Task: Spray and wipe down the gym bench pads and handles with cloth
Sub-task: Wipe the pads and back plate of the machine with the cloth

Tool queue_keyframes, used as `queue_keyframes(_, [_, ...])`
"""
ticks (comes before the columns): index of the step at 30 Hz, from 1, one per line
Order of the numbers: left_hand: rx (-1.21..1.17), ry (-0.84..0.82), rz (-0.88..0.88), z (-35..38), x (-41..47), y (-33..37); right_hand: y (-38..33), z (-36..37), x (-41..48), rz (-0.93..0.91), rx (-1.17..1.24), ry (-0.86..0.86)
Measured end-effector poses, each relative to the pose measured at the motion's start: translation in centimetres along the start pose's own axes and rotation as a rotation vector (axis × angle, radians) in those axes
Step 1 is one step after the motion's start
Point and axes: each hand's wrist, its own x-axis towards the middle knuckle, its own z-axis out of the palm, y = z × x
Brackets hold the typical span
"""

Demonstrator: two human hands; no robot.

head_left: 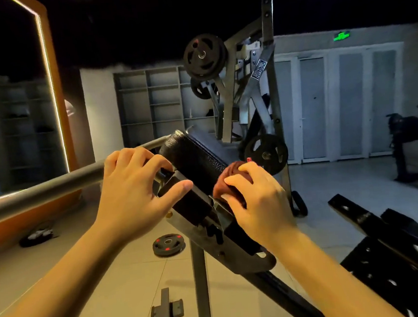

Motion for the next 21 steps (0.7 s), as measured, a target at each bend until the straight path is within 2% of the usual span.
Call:
queue_keyframes(3, [-0.028, -0.003, 0.004, -0.2, -0.1, -0.2, -3.1, 1.6, 6.3, -0.081, 0.013, 0.037])
queue_keyframes(5, [-0.045, 0.005, 0.017, -0.3, -0.2, -0.5, -3.3, 1.8, 6.8, -0.09, 0.028, 0.024])
queue_keyframes(8, [-0.056, 0.025, 0.034, -0.2, -0.2, -0.7, -0.4, 0.5, 1.0, -0.026, 0.038, -0.01])
queue_keyframes(12, [-0.019, 0.05, 0.033, 0.5, -0.1, -0.7, 4.5, -2.9, -10.8, 0.048, -0.121, -0.109])
queue_keyframes(14, [0.007, 0.06, 0.033, 0.8, 0.0, -0.5, 5.6, -3.8, -12.6, 0.037, -0.166, -0.167])
queue_keyframes(17, [0.004, 0.061, 0.026, 0.8, 0.0, -0.3, 4.6, -2.6, -8.9, 0.006, -0.13, -0.109])
queue_keyframes(21, [-0.012, 0.04, 0.017, 0.4, -0.1, -0.4, -0.1, 0.5, 1.1, -0.073, -0.012, 0.024])
